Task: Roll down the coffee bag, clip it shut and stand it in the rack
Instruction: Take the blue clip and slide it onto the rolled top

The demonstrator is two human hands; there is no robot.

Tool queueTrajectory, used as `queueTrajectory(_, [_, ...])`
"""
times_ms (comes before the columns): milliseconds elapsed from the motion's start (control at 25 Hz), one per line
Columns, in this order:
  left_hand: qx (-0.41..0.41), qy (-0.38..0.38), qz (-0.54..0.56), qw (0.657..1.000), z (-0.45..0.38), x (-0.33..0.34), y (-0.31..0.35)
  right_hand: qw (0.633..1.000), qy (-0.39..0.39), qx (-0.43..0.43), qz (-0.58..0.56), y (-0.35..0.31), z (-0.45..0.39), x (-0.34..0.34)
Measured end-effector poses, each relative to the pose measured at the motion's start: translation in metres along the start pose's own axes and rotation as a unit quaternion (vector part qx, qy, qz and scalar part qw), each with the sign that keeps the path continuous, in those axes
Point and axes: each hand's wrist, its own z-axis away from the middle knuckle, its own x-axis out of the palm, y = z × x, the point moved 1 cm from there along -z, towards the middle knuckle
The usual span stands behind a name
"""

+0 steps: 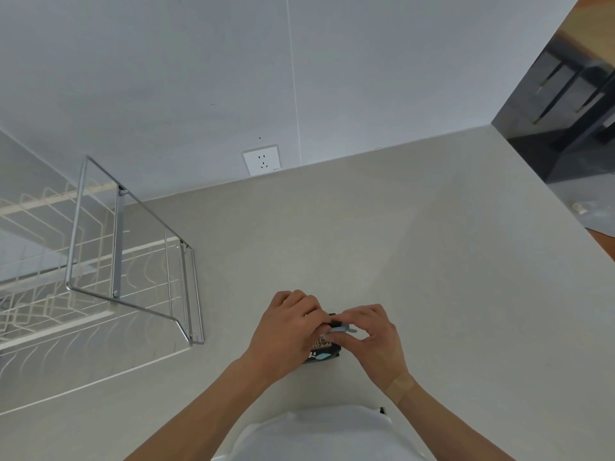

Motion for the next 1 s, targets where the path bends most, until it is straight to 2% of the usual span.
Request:
queueTrajectory(240, [0.003, 0.012, 0.001, 1.000, 0.005, 0.006, 0.001, 0.999, 0.000, -0.029, 0.021, -0.001, -0.003, -0.003])
queueTrajectory(560, [-0.032, 0.027, 0.068, 0.997, 0.010, 0.010, -0.002, 0.998, -0.046, 0.013, 0.050, 0.017, -0.009, 0.009])
queueTrajectory(840, [-0.022, 0.024, 0.030, 0.999, 0.010, 0.008, -0.006, 0.994, -0.064, 0.006, 0.087, 0.019, -0.010, 0.009])
queueTrajectory(1000, [-0.084, 0.032, 0.071, 0.993, 0.035, 0.000, -0.021, 0.990, -0.075, -0.039, 0.115, 0.004, -0.014, 0.004])
